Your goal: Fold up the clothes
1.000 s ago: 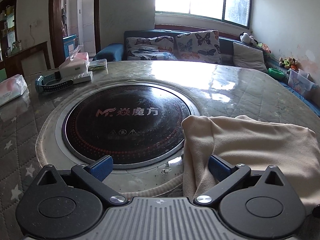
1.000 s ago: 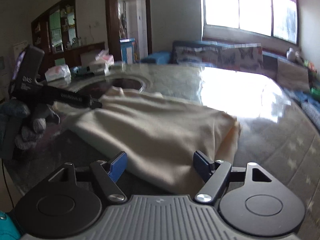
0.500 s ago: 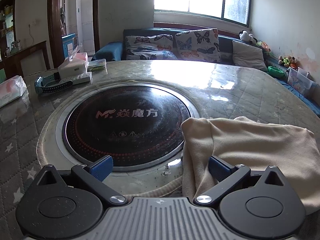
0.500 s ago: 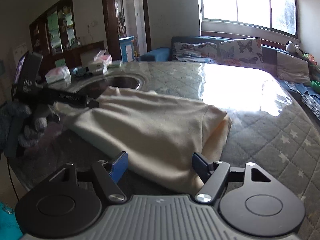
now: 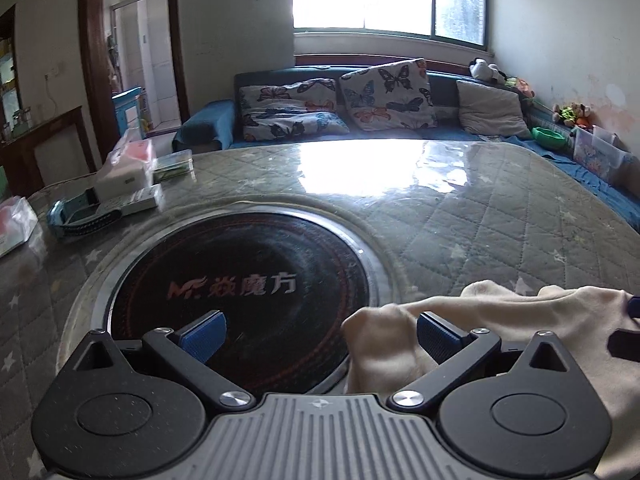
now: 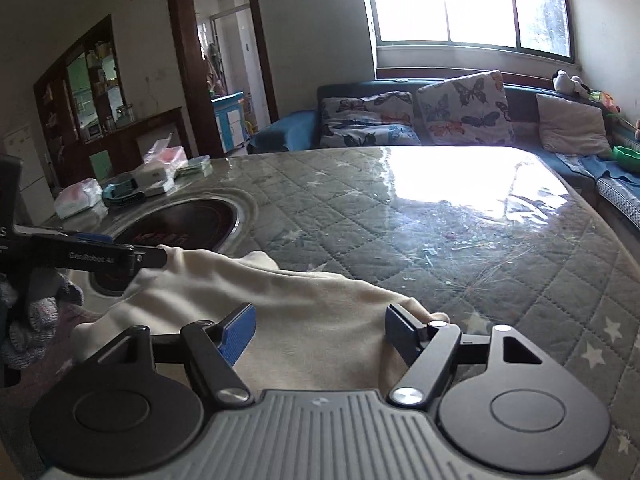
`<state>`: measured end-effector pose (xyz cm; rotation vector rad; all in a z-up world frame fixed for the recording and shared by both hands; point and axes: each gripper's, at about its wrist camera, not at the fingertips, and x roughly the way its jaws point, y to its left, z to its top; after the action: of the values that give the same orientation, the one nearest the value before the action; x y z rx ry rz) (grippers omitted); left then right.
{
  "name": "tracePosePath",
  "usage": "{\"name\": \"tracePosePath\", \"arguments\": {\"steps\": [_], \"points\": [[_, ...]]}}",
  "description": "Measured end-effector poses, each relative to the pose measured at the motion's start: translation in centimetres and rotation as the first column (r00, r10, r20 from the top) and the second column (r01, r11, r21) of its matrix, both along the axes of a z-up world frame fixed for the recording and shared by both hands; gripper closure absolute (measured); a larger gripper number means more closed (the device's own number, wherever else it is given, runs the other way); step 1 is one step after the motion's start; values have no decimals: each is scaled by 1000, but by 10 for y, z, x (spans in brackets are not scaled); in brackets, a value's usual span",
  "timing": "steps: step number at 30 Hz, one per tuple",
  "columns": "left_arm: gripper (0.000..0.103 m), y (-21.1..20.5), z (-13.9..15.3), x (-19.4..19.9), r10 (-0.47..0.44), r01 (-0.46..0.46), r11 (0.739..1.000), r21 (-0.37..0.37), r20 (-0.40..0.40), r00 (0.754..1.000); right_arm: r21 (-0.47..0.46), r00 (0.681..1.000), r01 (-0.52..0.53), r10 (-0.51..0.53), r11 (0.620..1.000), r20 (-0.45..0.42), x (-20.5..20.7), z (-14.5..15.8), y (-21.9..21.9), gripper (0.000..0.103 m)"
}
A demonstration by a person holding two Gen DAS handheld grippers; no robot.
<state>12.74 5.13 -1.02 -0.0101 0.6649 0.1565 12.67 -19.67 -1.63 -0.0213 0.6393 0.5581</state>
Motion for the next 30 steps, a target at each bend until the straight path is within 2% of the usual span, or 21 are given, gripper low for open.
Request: {"name": "tracePosePath", "arguments": {"steps": [3,8,15,21,25,28,30], "points": [[0,-2,-6,12,-4,5,1000,23,-20,1000,-13,998,32,-32,999,-45,10,-10,-2,29],[0,8,-17,22,16,-15,1000,13,-53,998,8,997,47,-46,999,-68,14,-12,-8,30],[0,-8,-2,22,-32,32,999,4,-31,999,25,996,76,-75,997,-45,17,0,-3,30],[0,-27,1,31,-77,78,997,27,-48,996,-64,993,107,-110,992,-32,35,-1,22,30],[0,-31,-11,40,-68,75,994,76,-90,994,-119,987,127,-137,985,-87,52,-10,35,30],[0,-28,-16,41,-60,68,994,80,-95,994,-125,982,138,-152,982,-109,57,-16,36,30],[0,-23,-14,37,-56,62,996,69,-90,994,-124,987,125,-136,984,-89,51,-14,35,30]]}}
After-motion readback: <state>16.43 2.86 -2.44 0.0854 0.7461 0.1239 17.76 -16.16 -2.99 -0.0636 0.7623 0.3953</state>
